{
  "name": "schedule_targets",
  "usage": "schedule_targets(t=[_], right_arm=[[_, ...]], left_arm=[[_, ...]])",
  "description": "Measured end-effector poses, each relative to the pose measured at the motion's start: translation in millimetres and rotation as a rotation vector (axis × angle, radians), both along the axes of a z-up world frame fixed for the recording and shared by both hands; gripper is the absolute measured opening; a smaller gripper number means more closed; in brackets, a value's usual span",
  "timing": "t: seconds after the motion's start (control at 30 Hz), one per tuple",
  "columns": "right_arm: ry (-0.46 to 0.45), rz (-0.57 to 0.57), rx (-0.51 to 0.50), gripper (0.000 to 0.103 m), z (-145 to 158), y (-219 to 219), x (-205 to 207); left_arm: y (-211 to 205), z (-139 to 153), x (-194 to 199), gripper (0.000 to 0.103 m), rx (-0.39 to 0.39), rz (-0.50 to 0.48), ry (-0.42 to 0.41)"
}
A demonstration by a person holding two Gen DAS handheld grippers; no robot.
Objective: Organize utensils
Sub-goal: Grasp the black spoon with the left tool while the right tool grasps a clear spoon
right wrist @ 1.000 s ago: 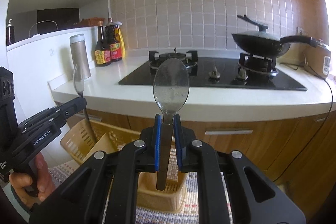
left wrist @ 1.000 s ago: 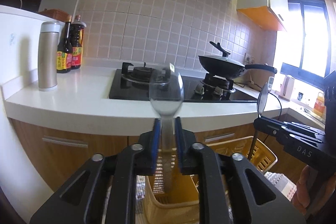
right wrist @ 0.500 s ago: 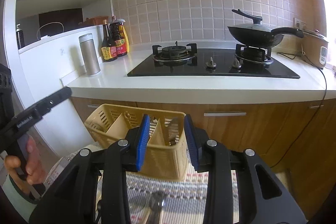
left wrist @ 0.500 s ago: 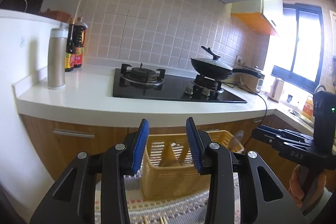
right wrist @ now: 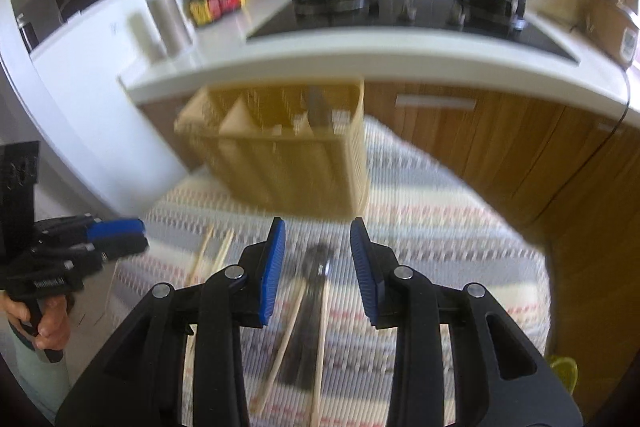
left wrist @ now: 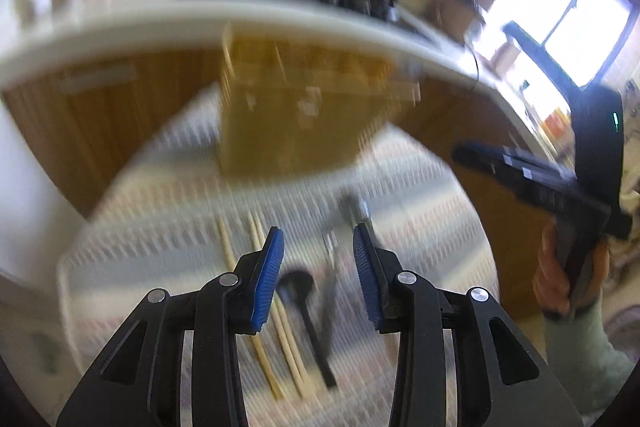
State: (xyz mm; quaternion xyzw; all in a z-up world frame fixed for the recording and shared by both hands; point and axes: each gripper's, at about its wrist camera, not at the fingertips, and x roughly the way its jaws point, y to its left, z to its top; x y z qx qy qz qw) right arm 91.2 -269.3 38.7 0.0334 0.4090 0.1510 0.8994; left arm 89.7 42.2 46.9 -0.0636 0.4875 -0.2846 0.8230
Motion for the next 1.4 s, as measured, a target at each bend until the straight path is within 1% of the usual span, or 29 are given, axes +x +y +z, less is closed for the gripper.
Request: schedule_targets(t=[0.07,0.13,0.23,0.37,0.43,0.53,0.67,0.73,0.83,0.93,1.0,1.03,1.07,1.17,1.23,1.4], right_arm=[[0.066,0.007,0.003,0.031,-12,0,3],[0.155,0.022,0.021,0.031,-29,0,8],[0.245,0.035,0.031,0.031,-51,2,13],[0.315,0.051,0.054,0.031,-70,5,17],[0.329,0.055,0.052,0.031,-72,9,17],[0.338,0.061,0.041,0.031,-74,11,19],[0.363,0.074,0.038,0.031,-82,16,25],[0.388,0.083,0.061,0.031,-87,18,29],[0.423,0.094,0.098,0.031,-94,24,35],[0.444,0.064,0.082,0.031,-100,28,40],[0.452,0.043,0.063,0.030,-105,28,45],[0.457,0.041,0.066,0.030,-106,27,47],[0.461,0.041,0.068,0.026,-107,27,49],[0.457,0.049,0.054,0.022,-108,29,55],[0.455,0.043,0.032,0.022,-109,33,59],[0.470,0.042,-0.028,0.022,-121,49,69]], left_arm=[[-2,-20,-2,0.034,-0.004,-0.036,0.090],[-5,-40,-5,0.034,0.009,-0.070,0.167],[-9,-66,-7,0.031,0.044,-0.078,0.236],[-12,-87,-5,0.025,0.050,-0.078,0.289],[-14,-93,-2,0.025,0.065,-0.077,0.301],[-20,-98,1,0.025,0.064,-0.083,0.331],[-29,-106,5,0.024,0.110,-0.068,0.322],[-33,-109,6,0.024,0.125,-0.067,0.321],[-46,-109,9,0.024,0.161,-0.066,0.298],[-64,-109,9,0.024,0.224,-0.073,0.252],[-73,-110,9,0.024,0.247,-0.076,0.232],[-76,-110,9,0.023,0.255,-0.076,0.225],[-78,-110,9,0.022,0.261,-0.078,0.218],[-84,-110,13,0.017,0.268,-0.079,0.211],[-88,-111,16,0.008,0.283,-0.069,0.195],[-90,-109,21,0.007,0.274,-0.063,0.187]])
